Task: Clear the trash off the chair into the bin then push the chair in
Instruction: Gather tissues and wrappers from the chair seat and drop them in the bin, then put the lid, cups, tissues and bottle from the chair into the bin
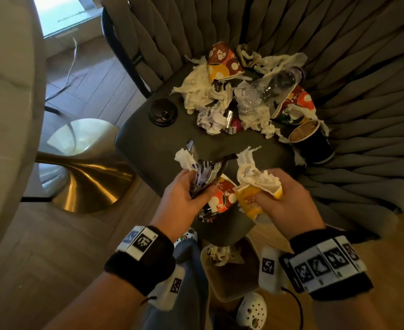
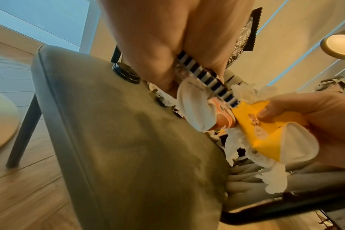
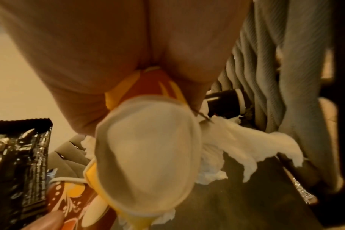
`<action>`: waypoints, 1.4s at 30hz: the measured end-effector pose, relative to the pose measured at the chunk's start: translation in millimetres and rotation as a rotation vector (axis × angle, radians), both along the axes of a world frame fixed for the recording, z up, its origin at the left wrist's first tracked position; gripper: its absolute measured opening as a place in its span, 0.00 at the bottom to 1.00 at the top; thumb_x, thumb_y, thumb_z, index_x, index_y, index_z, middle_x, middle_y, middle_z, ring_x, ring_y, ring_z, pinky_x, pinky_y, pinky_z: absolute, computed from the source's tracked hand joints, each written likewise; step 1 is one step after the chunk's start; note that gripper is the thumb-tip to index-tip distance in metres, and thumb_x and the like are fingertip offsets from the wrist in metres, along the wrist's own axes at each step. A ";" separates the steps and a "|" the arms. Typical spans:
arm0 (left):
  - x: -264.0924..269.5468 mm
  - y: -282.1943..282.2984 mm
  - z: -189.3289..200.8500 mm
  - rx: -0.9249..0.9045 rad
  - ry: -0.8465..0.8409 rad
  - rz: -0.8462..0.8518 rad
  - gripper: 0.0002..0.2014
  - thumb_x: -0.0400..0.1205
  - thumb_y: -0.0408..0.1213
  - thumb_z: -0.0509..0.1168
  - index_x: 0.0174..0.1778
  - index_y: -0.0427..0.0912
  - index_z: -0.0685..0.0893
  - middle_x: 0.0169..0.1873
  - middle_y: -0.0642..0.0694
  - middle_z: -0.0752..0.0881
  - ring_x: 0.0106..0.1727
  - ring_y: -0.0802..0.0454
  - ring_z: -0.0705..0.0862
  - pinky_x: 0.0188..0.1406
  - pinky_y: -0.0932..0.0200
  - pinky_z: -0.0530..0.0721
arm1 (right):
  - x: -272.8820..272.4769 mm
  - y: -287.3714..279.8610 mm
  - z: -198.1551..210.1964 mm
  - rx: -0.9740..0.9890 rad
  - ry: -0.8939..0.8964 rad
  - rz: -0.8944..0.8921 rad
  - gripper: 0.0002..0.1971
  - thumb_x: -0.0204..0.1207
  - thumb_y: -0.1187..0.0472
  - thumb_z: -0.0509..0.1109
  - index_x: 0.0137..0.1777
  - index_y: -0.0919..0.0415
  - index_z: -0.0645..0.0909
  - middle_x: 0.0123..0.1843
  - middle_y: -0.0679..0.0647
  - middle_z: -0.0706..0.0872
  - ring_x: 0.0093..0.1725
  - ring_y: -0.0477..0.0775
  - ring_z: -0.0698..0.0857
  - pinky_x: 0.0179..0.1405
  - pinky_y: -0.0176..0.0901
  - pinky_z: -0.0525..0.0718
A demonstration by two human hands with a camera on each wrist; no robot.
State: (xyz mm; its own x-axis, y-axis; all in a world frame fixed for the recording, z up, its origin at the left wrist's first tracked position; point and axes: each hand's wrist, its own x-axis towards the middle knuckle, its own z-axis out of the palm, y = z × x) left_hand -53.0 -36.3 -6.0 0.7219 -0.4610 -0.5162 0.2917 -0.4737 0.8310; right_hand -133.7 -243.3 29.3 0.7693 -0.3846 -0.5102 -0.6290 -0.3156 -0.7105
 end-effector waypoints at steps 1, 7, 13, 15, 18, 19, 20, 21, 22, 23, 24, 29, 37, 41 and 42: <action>-9.5 2.2 1.7 0.002 0.043 0.021 0.20 0.82 0.44 0.72 0.66 0.66 0.75 0.62 0.57 0.86 0.59 0.66 0.88 0.59 0.60 0.89 | -9.8 2.1 4.2 0.031 0.010 -0.011 0.19 0.67 0.51 0.75 0.58 0.44 0.81 0.47 0.39 0.88 0.48 0.36 0.85 0.43 0.33 0.79; -95.3 18.8 4.1 0.038 0.287 0.027 0.22 0.81 0.42 0.73 0.71 0.55 0.78 0.59 0.54 0.90 0.56 0.64 0.90 0.58 0.61 0.87 | -95.0 24.5 5.1 0.125 0.155 0.016 0.14 0.70 0.59 0.77 0.47 0.40 0.78 0.50 0.42 0.84 0.50 0.42 0.83 0.42 0.33 0.75; -193.4 31.9 -44.7 0.140 0.418 -0.080 0.14 0.81 0.47 0.74 0.61 0.56 0.82 0.55 0.53 0.91 0.54 0.61 0.90 0.61 0.53 0.89 | -183.2 45.3 -38.2 0.176 0.349 0.039 0.14 0.71 0.62 0.77 0.43 0.42 0.76 0.45 0.47 0.85 0.46 0.46 0.83 0.39 0.39 0.77; -212.6 29.7 -73.8 0.184 0.413 -0.097 0.14 0.82 0.44 0.73 0.62 0.55 0.83 0.55 0.52 0.90 0.54 0.60 0.90 0.60 0.56 0.89 | -199.2 49.0 -71.3 0.174 0.418 0.012 0.12 0.70 0.63 0.76 0.51 0.51 0.79 0.46 0.50 0.85 0.44 0.47 0.83 0.38 0.40 0.76; -229.4 25.6 -131.6 0.292 0.353 -0.116 0.16 0.81 0.44 0.72 0.64 0.48 0.84 0.56 0.50 0.89 0.56 0.57 0.88 0.63 0.52 0.87 | -210.4 55.7 -129.6 0.130 0.472 -0.024 0.13 0.73 0.61 0.74 0.56 0.57 0.78 0.45 0.52 0.84 0.45 0.53 0.81 0.42 0.42 0.73; -232.6 23.8 -151.2 0.319 0.354 -0.109 0.17 0.81 0.44 0.72 0.65 0.47 0.84 0.58 0.49 0.89 0.58 0.54 0.88 0.65 0.51 0.86 | -211.2 57.6 -148.9 0.109 0.472 -0.031 0.13 0.73 0.62 0.73 0.57 0.58 0.80 0.45 0.53 0.84 0.46 0.55 0.82 0.40 0.41 0.72; -235.1 22.1 -170.4 0.348 0.360 -0.094 0.18 0.81 0.44 0.72 0.67 0.46 0.84 0.60 0.48 0.89 0.60 0.52 0.87 0.66 0.51 0.85 | -211.7 61.3 -169.3 0.085 0.469 -0.029 0.12 0.73 0.62 0.72 0.57 0.59 0.81 0.45 0.55 0.85 0.46 0.57 0.83 0.36 0.40 0.72; -237.9 20.5 -189.5 0.382 0.363 -0.071 0.20 0.81 0.44 0.72 0.68 0.45 0.83 0.62 0.46 0.88 0.62 0.50 0.87 0.67 0.52 0.83 | -211.9 64.3 -190.5 0.061 0.480 -0.022 0.13 0.73 0.63 0.72 0.57 0.59 0.81 0.45 0.56 0.85 0.45 0.57 0.83 0.32 0.39 0.72; -239.4 19.0 -207.5 0.416 0.357 -0.047 0.22 0.81 0.44 0.72 0.70 0.45 0.81 0.65 0.45 0.86 0.64 0.48 0.85 0.68 0.53 0.82 | -211.2 67.9 -212.3 0.049 0.487 -0.026 0.13 0.73 0.63 0.72 0.58 0.60 0.81 0.45 0.57 0.86 0.44 0.58 0.83 0.32 0.38 0.74; -241.7 17.3 -224.0 0.443 0.353 -0.031 0.25 0.81 0.44 0.72 0.73 0.44 0.78 0.68 0.43 0.83 0.66 0.46 0.84 0.69 0.52 0.81 | -210.3 71.4 -234.2 0.047 0.485 -0.046 0.14 0.72 0.64 0.73 0.58 0.60 0.81 0.47 0.60 0.86 0.47 0.60 0.84 0.37 0.42 0.79; -244.5 16.0 -239.3 0.463 0.358 -0.024 0.30 0.80 0.45 0.73 0.77 0.44 0.73 0.71 0.41 0.80 0.69 0.43 0.82 0.71 0.51 0.79 | -210.6 73.4 -255.9 0.045 0.479 -0.065 0.17 0.70 0.64 0.74 0.59 0.62 0.81 0.50 0.62 0.87 0.50 0.64 0.85 0.45 0.48 0.82; -258.5 11.3 -284.4 0.518 0.460 -0.047 0.52 0.75 0.49 0.78 0.88 0.48 0.51 0.78 0.34 0.69 0.77 0.34 0.73 0.77 0.40 0.75 | -213.8 73.8 -317.5 0.077 0.628 0.053 0.42 0.58 0.50 0.79 0.74 0.55 0.68 0.65 0.58 0.80 0.62 0.64 0.80 0.61 0.52 0.79; -252.1 17.6 -237.7 0.578 0.302 -0.230 0.30 0.79 0.53 0.71 0.76 0.46 0.74 0.65 0.41 0.85 0.63 0.43 0.86 0.67 0.46 0.84 | -218.4 58.2 -272.1 0.026 0.479 -0.067 0.05 0.74 0.53 0.73 0.47 0.49 0.81 0.52 0.54 0.85 0.51 0.56 0.84 0.52 0.53 0.84; -225.1 27.6 -164.2 0.481 0.195 -0.200 0.12 0.87 0.50 0.62 0.60 0.48 0.83 0.46 0.50 0.89 0.44 0.56 0.88 0.49 0.60 0.87 | -191.8 48.6 -189.0 0.125 0.379 -0.101 0.08 0.76 0.49 0.71 0.43 0.53 0.82 0.39 0.53 0.85 0.41 0.56 0.83 0.39 0.51 0.82; -214.6 29.8 -144.6 0.450 0.160 -0.210 0.12 0.88 0.50 0.61 0.59 0.48 0.84 0.42 0.53 0.88 0.39 0.60 0.86 0.43 0.65 0.85 | -181.7 46.4 -166.8 0.164 0.370 -0.111 0.11 0.77 0.48 0.70 0.45 0.56 0.81 0.38 0.53 0.84 0.39 0.54 0.82 0.34 0.46 0.78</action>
State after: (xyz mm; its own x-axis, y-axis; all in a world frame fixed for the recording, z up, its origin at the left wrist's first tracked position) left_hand -267.6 -6.5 -150.5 0.5333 -0.2946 -0.7930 0.2584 -0.8358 0.4843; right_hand -315.4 -196.9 -137.5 0.4813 -0.3460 -0.8054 -0.8749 -0.1331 -0.4657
